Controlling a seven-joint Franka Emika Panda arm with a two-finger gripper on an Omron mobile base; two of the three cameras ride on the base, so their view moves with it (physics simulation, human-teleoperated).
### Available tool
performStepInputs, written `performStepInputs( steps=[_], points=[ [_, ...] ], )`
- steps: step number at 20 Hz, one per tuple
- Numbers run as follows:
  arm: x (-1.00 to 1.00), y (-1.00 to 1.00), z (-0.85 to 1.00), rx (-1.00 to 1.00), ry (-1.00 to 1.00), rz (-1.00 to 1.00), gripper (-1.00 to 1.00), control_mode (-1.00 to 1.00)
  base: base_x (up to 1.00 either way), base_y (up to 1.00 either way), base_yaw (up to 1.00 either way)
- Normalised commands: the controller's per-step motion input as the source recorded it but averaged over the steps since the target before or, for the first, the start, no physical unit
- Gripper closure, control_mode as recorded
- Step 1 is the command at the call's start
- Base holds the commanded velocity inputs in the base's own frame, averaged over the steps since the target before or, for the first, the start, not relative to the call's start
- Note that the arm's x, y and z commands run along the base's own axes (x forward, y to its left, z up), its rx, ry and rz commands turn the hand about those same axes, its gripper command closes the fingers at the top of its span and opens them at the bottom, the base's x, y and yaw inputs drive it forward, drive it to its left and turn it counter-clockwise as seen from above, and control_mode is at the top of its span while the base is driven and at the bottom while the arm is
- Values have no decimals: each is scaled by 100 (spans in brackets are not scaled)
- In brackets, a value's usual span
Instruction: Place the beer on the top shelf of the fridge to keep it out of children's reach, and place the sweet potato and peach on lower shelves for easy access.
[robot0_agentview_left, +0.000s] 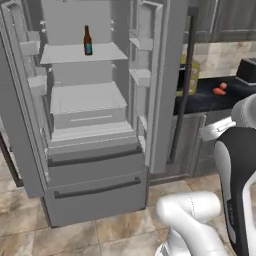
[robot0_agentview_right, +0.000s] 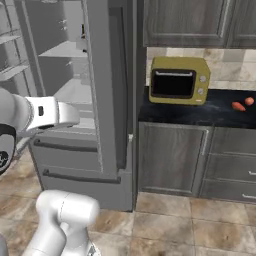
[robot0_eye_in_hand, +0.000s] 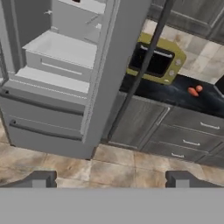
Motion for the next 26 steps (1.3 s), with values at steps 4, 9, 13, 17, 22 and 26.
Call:
performStepInputs(
  steps=[4,9,13,17,22,26],
  points=[
    [0,0,0,0,0,0,-100,100,34,-100,-5],
    [0,0,0,0,0,0,-100,100,56,-100,-2],
    [0,0,0,0,0,0,-100,100,84,-92,0],
    [0,0,0,0,0,0,-100,100,99,-87,0],
    [0,0,0,0,0,0,-100,100,100,-79,0],
    [0,0,0,0,0,0,-100,100,99,-64,0]
  ],
)
